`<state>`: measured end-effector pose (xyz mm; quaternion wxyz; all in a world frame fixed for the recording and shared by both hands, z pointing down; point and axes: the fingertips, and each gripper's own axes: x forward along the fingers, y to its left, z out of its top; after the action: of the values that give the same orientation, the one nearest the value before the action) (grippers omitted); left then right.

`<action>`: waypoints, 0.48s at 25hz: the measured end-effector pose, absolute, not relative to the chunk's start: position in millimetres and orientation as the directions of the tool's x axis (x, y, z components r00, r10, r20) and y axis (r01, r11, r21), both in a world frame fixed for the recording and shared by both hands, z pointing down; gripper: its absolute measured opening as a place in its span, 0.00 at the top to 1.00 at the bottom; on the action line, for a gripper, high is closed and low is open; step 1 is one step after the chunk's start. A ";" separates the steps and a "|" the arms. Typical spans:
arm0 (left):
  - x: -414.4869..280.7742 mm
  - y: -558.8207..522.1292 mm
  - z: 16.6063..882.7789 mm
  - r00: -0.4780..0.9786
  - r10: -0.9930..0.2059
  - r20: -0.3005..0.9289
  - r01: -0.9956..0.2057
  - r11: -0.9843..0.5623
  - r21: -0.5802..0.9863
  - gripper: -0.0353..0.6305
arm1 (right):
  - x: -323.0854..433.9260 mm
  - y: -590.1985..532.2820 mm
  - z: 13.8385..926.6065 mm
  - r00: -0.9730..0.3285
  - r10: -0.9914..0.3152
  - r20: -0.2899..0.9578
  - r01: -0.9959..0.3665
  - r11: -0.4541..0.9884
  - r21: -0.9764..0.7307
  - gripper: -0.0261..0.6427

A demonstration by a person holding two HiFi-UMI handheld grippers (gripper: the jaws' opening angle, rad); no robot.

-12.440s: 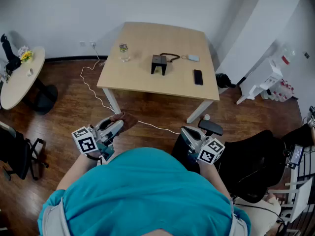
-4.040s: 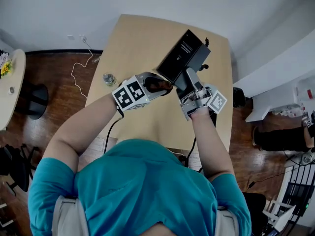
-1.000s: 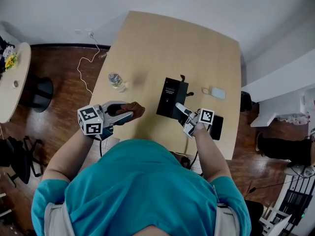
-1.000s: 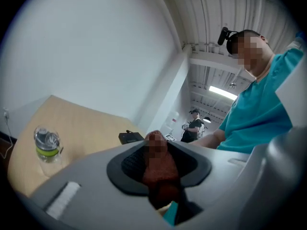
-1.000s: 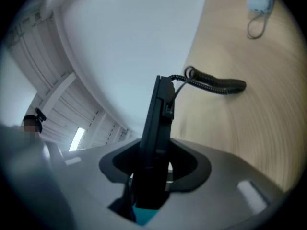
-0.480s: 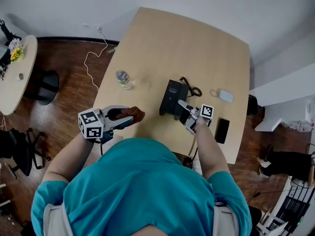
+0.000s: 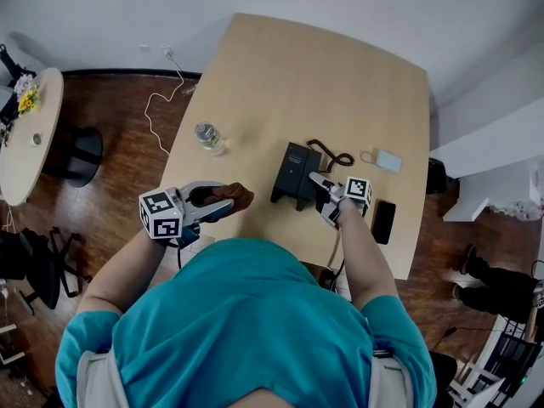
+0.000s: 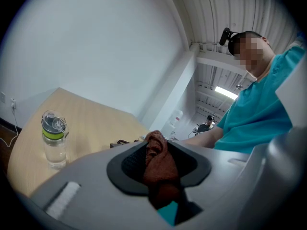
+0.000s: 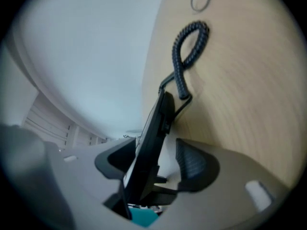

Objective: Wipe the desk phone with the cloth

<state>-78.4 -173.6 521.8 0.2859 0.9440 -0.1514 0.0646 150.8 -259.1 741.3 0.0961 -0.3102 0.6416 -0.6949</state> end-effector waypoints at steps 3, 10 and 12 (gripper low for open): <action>-71.2 -172.0 519.8 0.946 -0.261 0.194 -0.325 -0.790 0.520 0.75 | 180.5 -252.1 724.9 -0.754 -0.576 0.315 -0.316 -0.102 -0.943 0.58; -65.8 -167.0 506.1 0.895 -0.415 0.160 -0.428 -0.705 0.566 0.75 | 217.4 -212.0 601.1 -0.773 -0.634 0.041 -0.289 0.294 -0.911 0.75; -60.1 -159.8 500.1 0.890 -0.434 0.136 -0.428 -0.698 0.575 0.75 | 222.1 -192.7 569.7 -0.791 -0.612 -0.007 -0.299 0.397 -0.867 0.89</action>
<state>-60.1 -159.8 500.1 0.3105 0.9213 -0.2341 -0.0050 222.1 -192.7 569.7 0.1650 -0.2780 0.8194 -0.4733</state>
